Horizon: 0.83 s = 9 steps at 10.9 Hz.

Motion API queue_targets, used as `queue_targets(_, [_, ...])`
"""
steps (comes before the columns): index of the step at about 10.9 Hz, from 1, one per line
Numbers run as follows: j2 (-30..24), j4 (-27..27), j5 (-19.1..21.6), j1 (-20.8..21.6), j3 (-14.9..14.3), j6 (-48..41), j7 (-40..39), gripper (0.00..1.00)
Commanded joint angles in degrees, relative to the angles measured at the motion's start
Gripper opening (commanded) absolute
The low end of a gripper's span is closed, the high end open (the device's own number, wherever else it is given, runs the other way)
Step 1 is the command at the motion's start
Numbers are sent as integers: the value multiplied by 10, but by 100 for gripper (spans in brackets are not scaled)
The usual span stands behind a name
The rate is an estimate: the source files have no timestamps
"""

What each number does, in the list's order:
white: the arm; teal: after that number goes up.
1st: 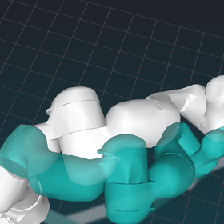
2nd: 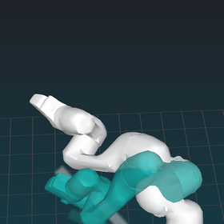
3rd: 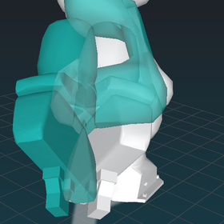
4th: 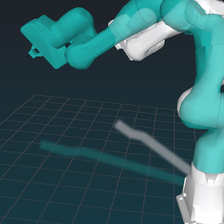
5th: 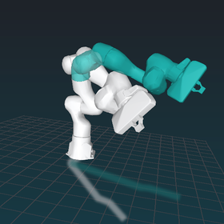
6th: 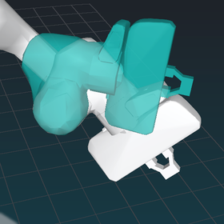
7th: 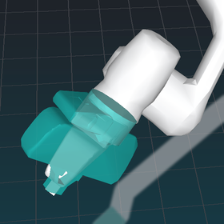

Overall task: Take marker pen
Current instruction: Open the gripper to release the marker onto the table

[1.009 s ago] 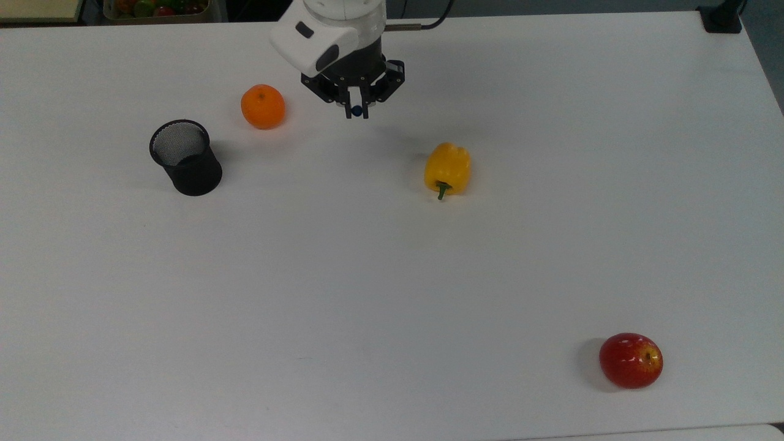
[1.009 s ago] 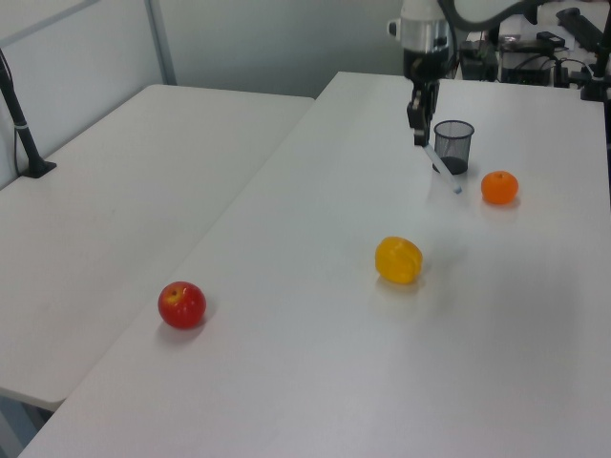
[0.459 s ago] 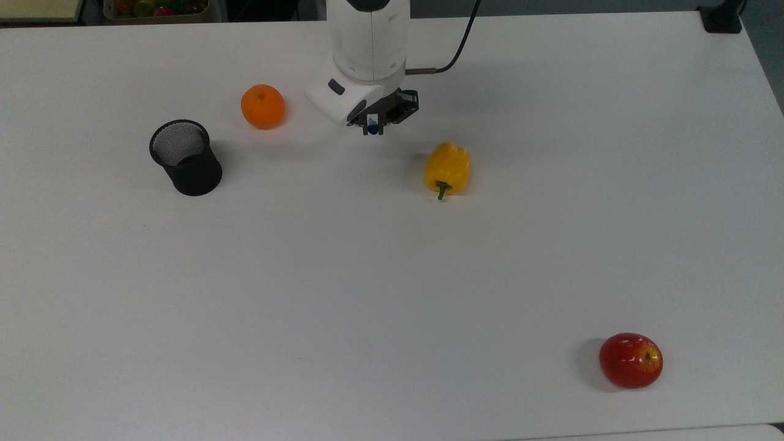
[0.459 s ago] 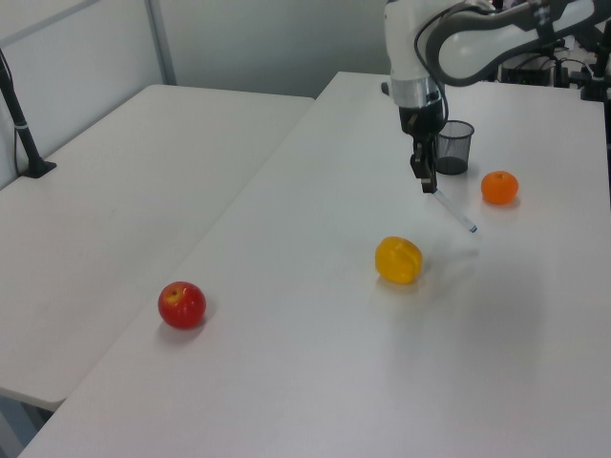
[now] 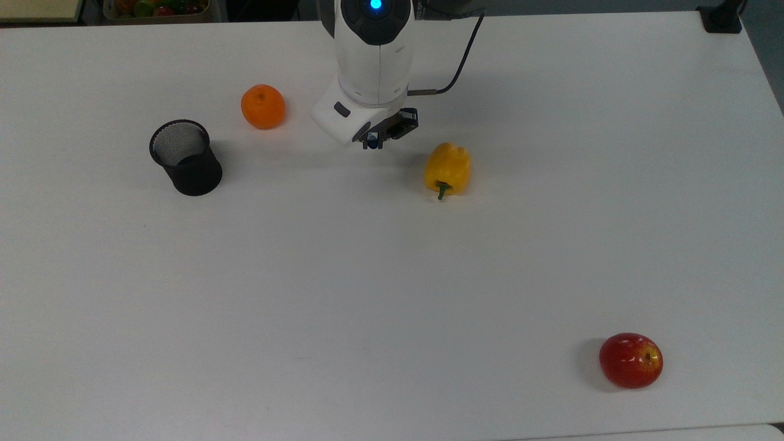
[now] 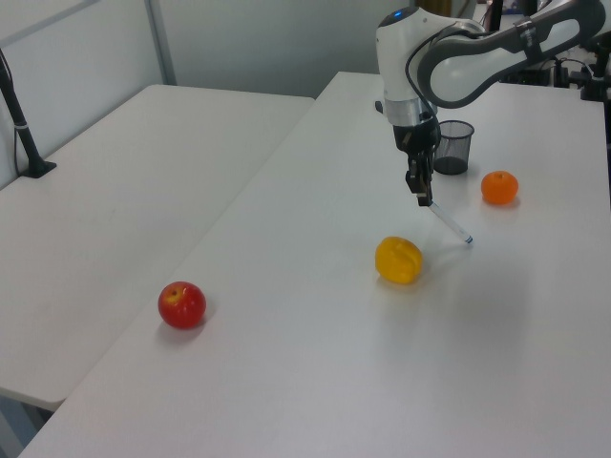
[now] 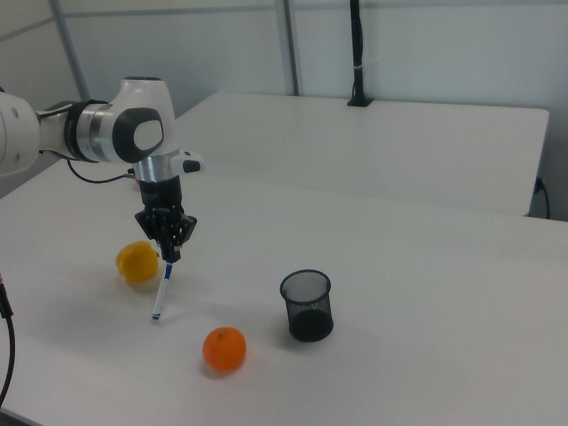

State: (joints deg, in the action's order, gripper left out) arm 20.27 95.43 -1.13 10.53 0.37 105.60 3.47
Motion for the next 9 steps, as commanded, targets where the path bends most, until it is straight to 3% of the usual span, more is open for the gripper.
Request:
queue_targets(1, [-3,0,-9,5,-5,9,-1,34])
queue_targets(4, [-3,0,-15,5,-5,9,-2,92])
queue_targets(5, [-3,-1,-17,5,-5,9,-1,100])
queue_targets(9, [-20,-12,-17,6,-6,1,7,100])
